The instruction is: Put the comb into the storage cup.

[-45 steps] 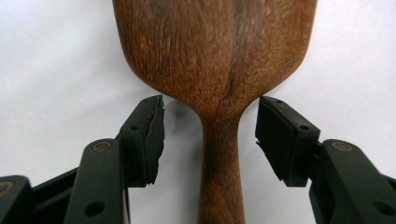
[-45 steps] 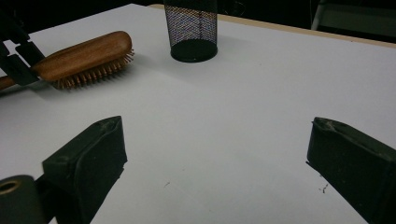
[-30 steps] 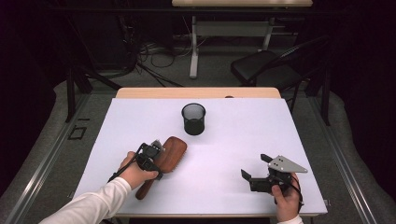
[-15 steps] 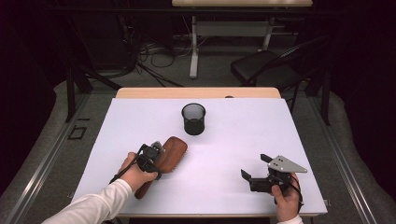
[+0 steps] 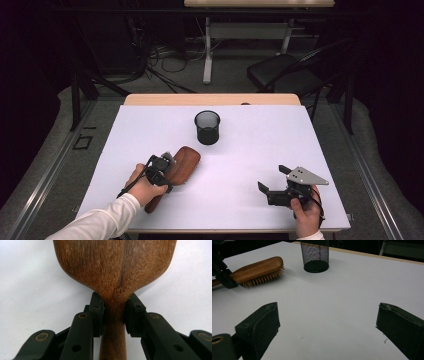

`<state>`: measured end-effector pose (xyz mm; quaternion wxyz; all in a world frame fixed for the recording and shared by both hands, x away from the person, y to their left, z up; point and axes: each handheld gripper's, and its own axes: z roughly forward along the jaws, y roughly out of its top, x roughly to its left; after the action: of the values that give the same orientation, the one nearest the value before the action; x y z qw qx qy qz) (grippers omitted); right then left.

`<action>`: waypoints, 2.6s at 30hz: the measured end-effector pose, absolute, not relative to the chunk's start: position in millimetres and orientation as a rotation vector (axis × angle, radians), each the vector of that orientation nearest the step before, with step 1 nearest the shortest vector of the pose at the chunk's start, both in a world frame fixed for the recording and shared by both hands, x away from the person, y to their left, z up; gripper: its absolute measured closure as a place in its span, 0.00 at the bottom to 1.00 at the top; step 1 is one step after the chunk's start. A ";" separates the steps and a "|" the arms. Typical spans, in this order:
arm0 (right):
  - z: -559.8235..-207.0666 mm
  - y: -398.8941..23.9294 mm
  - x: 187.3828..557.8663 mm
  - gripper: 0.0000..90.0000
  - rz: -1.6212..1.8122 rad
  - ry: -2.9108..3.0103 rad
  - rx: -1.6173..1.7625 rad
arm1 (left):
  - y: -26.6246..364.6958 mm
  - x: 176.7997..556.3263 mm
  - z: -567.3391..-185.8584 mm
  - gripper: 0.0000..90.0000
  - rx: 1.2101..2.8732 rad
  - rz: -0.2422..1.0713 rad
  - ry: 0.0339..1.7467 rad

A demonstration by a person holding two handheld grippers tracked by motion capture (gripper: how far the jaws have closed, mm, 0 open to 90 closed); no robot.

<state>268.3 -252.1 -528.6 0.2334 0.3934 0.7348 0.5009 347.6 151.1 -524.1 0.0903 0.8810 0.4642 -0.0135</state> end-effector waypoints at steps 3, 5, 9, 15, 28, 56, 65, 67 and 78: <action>-528.6 -252.1 268.2 0.05 1.377 2.016 1.082 | 151.5 347.3 -524.1 0.80 2.615 -0.043 1.376; -528.7 -252.2 268.4 0.05 1.376 2.017 1.085 | 152.6 347.3 -523.9 0.80 2.614 -0.045 1.373; -528.8 -252.1 268.4 0.05 1.375 2.019 1.080 | 154.2 346.9 -522.4 0.81 2.602 -0.052 1.371; -528.8 -252.3 268.4 0.05 1.374 2.018 1.083 | 155.3 347.1 -520.1 0.81 2.595 -0.060 1.370; -529.2 -252.2 268.8 0.05 1.375 2.018 1.084 | 157.7 346.8 -512.0 0.81 2.571 -0.065 1.357; -529.1 -252.4 268.7 0.05 1.372 2.020 1.084 | 167.3 351.8 -484.8 0.82 2.445 -0.104 1.323; -529.2 -252.2 268.8 0.05 1.372 2.021 1.084 | 174.0 353.4 -476.6 0.82 2.374 -0.114 1.330; -529.3 -252.1 268.8 0.05 1.373 2.020 1.083 | 175.9 353.5 -474.2 0.82 2.359 -0.113 1.324; -529.3 -251.7 268.7 0.05 1.370 2.023 1.084 | 180.7 351.3 -463.3 0.82 2.277 -0.119 1.285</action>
<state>268.7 -251.7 -529.3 0.2319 0.3945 0.7362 0.4986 351.3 180.7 -463.3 0.2591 0.8403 0.4741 -0.0440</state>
